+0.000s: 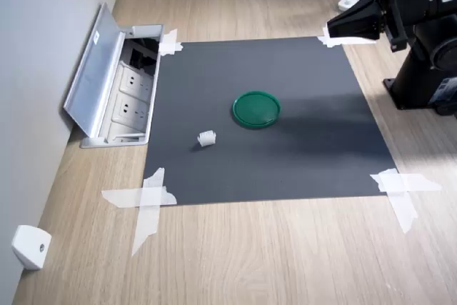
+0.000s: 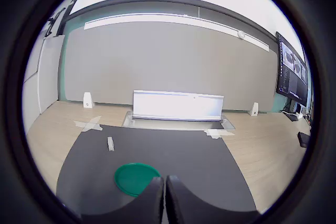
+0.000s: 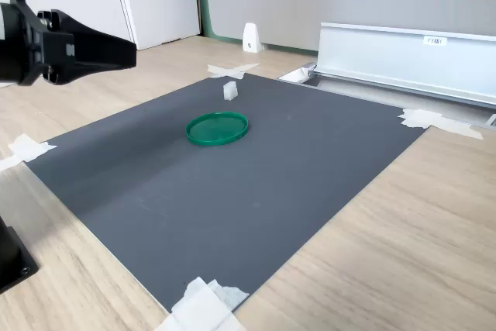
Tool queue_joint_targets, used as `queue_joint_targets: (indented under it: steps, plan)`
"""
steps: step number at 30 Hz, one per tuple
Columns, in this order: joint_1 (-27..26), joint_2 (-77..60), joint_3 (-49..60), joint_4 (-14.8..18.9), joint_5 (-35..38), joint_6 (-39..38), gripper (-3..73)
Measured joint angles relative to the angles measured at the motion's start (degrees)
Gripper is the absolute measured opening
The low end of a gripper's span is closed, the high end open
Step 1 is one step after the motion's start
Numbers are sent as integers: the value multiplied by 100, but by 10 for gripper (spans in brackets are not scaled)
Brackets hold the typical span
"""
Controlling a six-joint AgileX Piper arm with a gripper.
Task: Grasp a white terminal and put it on the green lid.
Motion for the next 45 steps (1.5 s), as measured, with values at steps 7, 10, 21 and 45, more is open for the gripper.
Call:
queue_joint_targets:
  steps: [7,10,21,45]
  plan:
    - [0,0,0,126,-23,74,-9]
    - [0,0,0,133,-27,74,-9]
    - [0,0,0,133,-27,80,-9]
    - [0,0,0,140,-29,84,-9]
